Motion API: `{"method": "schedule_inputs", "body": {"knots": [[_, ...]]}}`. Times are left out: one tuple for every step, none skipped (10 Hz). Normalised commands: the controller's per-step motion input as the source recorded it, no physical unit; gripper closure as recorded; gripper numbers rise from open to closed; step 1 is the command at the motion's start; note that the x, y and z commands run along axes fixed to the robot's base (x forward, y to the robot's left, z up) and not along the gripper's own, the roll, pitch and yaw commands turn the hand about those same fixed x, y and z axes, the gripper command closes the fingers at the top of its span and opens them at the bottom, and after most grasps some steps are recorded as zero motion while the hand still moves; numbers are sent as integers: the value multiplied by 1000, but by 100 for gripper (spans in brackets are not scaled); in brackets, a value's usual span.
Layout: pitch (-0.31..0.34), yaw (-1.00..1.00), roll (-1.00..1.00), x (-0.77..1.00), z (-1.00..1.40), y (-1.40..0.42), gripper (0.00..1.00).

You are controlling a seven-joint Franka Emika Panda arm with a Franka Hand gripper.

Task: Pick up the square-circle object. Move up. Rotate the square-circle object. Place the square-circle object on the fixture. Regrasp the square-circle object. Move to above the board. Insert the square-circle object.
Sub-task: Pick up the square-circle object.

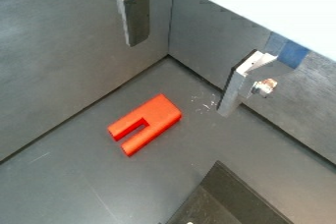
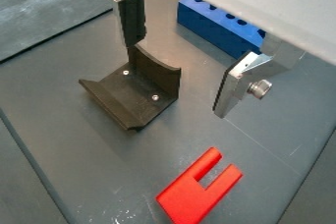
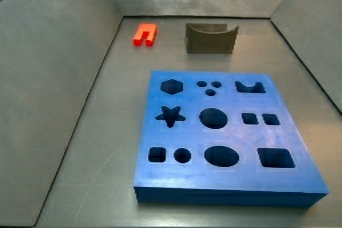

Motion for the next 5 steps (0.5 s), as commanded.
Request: {"method": "schedule_inputs", "body": {"knots": [[0,0,17,0,-26,0,0],[-29,0,0,0,0,0,0],[-43,0,0,0,-171,49,0],[-91,0,-73,-49,-206,154,0],[-74,0,-89,0,-254,226,0]]}}
